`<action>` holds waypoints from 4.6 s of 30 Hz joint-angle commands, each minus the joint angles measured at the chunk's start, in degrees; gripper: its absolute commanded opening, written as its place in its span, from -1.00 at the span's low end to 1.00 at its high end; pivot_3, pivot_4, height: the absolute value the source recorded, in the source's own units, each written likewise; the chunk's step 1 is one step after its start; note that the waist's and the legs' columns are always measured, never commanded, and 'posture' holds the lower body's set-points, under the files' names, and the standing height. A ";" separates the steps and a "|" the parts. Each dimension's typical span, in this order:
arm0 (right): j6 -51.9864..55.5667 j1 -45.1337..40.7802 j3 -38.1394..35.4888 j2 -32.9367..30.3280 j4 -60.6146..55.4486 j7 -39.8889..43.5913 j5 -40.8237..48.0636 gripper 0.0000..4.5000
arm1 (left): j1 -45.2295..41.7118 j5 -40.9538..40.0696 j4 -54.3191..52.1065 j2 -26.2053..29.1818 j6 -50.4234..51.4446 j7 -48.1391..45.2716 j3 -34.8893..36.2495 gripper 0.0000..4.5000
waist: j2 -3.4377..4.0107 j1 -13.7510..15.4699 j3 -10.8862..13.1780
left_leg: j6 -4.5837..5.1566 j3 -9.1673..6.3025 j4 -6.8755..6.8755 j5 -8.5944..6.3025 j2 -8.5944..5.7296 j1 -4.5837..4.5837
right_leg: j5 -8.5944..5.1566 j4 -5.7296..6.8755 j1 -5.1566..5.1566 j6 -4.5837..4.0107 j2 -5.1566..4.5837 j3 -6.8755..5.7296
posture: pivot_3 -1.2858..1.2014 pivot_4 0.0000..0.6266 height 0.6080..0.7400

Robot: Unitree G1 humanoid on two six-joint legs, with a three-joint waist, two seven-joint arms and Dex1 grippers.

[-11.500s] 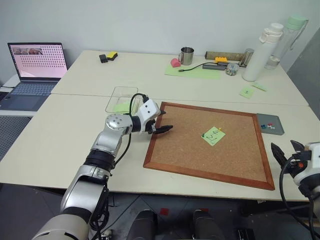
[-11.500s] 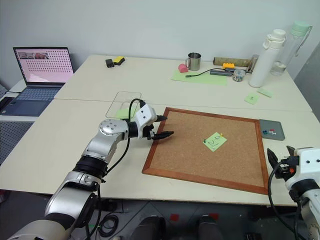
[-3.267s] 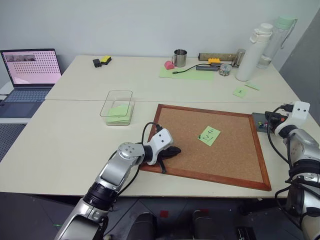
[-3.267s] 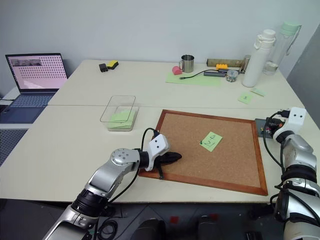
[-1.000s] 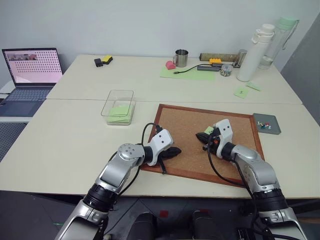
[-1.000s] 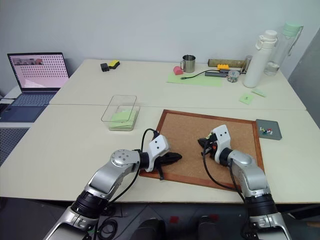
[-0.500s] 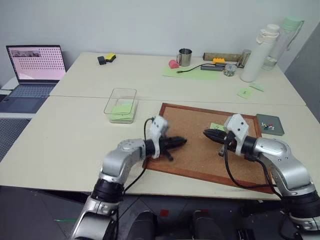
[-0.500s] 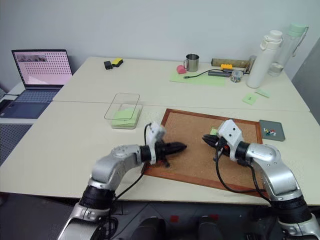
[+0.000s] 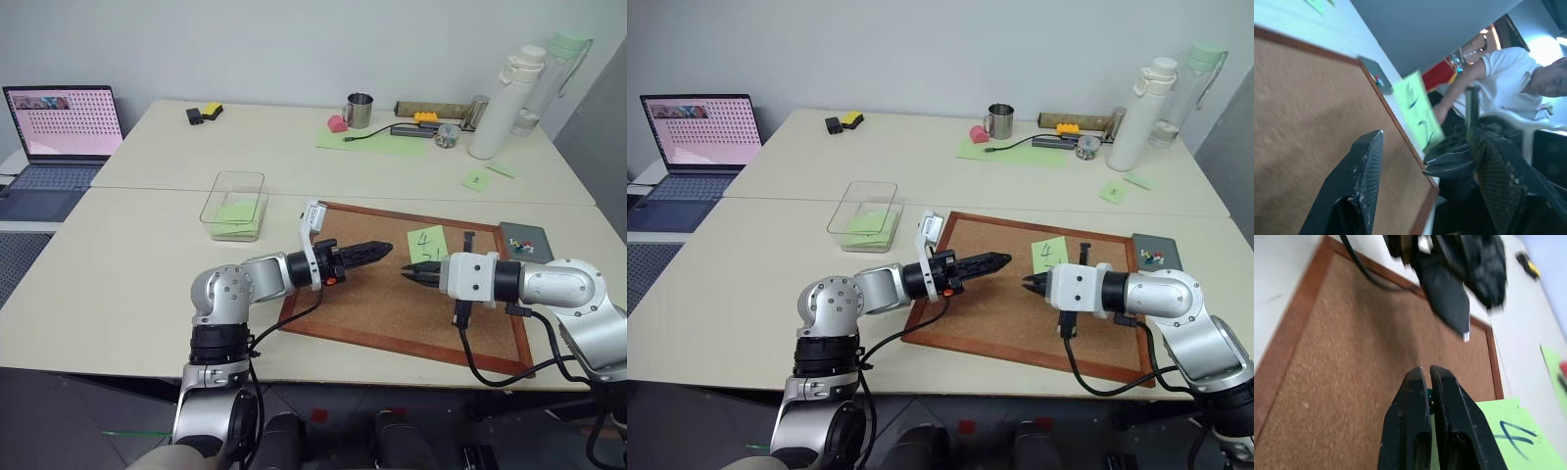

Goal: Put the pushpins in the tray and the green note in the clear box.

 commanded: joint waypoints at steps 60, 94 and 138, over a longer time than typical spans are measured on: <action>34.46 -5.65 -36.17 13.19 24.88 -31.96 13.35 -1.00 | -5.29 36.08 0.61 7.21 -57.66 -14.08 -33.10 -0.97 | 0.16 2.04 0.04 | -0.03 0.25 -0.11 -0.02 0.01 -0.07 | -0.13 -0.12 -0.10 -0.62 -0.20 0.15 | 0.03 -0.52 1.00; 13.96 -9.67 -26.50 7.79 42.36 -16.77 13.58 0.09 | -2.12 36.07 -1.31 5.97 -52.35 -7.58 -23.49 -1.00 | 0.47 0.72 0.10 | 0.02 0.26 -0.05 -0.03 0.01 -0.04 | 0.04 0.01 -0.07 -0.04 0.02 0.19 | 0.03 -0.52 1.00; 40.06 11.29 -23.36 1.62 -12.07 -22.05 36.89 0.11 | -1.18 36.73 -0.97 25.12 -49.70 -18.49 -20.50 -0.25 | 0.18 0.76 0.28 | -0.02 0.09 -0.07 -0.04 0.04 -0.14 | 0.07 0.04 -0.14 -0.07 -0.04 0.03 | 0.03 -0.52 1.00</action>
